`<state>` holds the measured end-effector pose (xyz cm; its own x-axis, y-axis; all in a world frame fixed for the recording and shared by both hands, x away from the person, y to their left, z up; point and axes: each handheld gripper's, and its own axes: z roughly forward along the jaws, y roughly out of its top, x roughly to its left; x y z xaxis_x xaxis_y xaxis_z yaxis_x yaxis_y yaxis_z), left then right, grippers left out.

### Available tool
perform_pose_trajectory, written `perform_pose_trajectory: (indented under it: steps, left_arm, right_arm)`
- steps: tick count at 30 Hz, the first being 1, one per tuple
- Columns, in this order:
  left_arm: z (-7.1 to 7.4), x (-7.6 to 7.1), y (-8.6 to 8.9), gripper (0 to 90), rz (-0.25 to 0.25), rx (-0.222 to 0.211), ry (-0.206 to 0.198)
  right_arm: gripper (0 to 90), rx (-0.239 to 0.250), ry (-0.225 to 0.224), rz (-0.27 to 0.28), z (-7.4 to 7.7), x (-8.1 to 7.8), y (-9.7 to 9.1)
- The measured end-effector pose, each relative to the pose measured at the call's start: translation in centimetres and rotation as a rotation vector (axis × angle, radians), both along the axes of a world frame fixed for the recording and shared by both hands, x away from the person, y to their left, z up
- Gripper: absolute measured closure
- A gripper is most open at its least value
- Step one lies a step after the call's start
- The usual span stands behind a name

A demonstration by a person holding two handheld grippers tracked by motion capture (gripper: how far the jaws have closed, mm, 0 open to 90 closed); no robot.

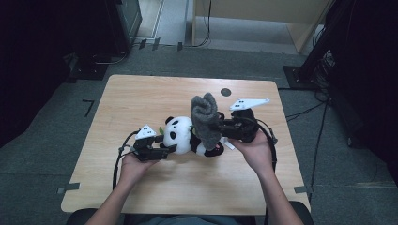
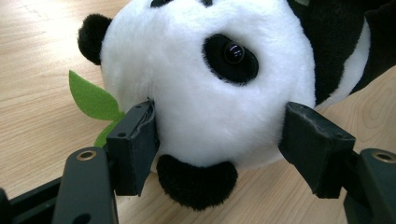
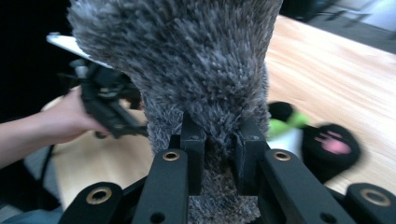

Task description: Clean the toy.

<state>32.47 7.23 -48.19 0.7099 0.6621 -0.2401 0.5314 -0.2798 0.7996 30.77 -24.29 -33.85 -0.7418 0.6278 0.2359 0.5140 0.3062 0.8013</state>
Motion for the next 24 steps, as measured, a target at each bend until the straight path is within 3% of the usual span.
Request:
perform_pose_trajectory:
  steps: [4, 9, 14, 20, 24]
  left_arm:
    - [0.0, 0.0, 0.0, 30.0, 0.000, 0.001, 0.000]
    - [0.0, 0.0, 0.0, 30.0, 0.002, 0.000, 0.000]
    - [0.0, 0.0, -0.1, 30.0, 0.003, 0.000, 0.000]
    - [0.0, 0.0, -0.1, 30.1, 0.003, 0.002, 0.000]
    - [0.0, 0.0, -0.1, 30.3, 0.005, 0.002, 0.002]
  right_arm:
    - [78.5, -0.017, 0.037, 0.057, -0.8, 0.1, 2.1]
    - [78.4, -0.070, 0.088, 0.102, -3.1, 0.6, 4.8]
    - [77.4, -0.104, 0.094, 0.116, -5.0, 1.3, 6.7]
    - [75.7, -0.157, 0.045, 0.125, -6.3, 1.3, 8.3]
    - [79.0, -0.140, 0.086, 0.126, -7.0, 1.4, 8.6]
